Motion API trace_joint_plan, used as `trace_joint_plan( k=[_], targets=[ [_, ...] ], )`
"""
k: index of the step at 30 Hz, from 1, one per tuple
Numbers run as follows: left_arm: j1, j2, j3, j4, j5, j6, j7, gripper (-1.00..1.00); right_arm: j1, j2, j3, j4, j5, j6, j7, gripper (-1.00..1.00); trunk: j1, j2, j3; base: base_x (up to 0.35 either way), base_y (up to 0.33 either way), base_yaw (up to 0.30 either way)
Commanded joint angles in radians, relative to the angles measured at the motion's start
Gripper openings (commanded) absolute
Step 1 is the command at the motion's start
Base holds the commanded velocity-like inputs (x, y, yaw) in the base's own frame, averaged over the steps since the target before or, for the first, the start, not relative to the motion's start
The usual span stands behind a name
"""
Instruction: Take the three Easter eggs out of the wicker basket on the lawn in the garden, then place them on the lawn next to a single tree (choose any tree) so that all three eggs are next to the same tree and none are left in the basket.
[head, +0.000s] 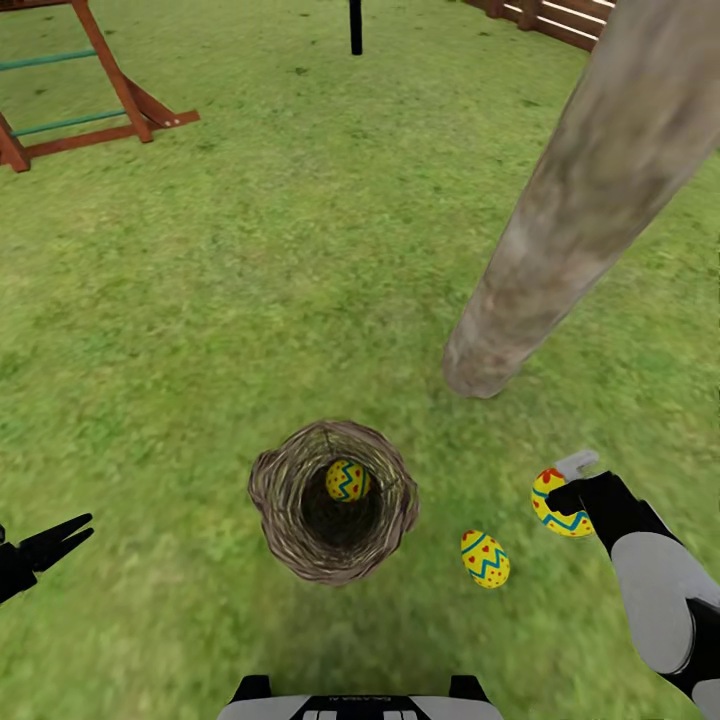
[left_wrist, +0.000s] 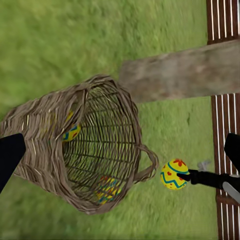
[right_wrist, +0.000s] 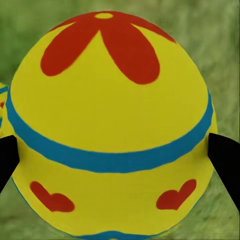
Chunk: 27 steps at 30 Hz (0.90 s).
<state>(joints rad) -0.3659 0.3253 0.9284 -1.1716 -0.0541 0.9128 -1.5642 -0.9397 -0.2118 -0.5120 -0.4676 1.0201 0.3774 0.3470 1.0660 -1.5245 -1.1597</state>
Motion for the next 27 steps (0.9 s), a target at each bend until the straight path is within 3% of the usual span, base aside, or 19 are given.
trace_joint_plan(
  k=[1, 9, 17, 27],
  targets=[
    [-0.001, 0.000, 0.001, 0.001, -0.007, 0.011, -0.007, 1.00, -0.001, 0.001, -0.006, -0.002, 0.011, -0.025, 0.009, -1.00, 0.000, 0.000, 0.000, 0.000, 0.000, -0.010],
    [-0.001, 0.000, 0.001, 0.003, -0.008, 0.009, -0.007, 1.00, -0.001, 0.002, -0.006, -0.001, 0.011, -0.039, -0.001, -1.00, 0.031, -0.056, -0.025, 0.000, 0.000, -0.001],
    [-0.001, -0.002, 0.001, 0.003, -0.009, 0.009, -0.007, 1.00, -0.001, 0.011, -0.006, 0.069, 0.009, -0.038, -0.164, -1.00, 0.061, -0.112, -0.051, 0.000, 0.000, 0.000],
    [-0.001, -0.002, 0.001, 0.003, -0.007, 0.008, -0.007, 1.00, -0.002, 0.011, -0.006, 0.086, 0.009, -0.038, -0.202, -1.00, 0.073, -0.133, -0.060, 0.000, 0.000, 0.000]
  ],
)
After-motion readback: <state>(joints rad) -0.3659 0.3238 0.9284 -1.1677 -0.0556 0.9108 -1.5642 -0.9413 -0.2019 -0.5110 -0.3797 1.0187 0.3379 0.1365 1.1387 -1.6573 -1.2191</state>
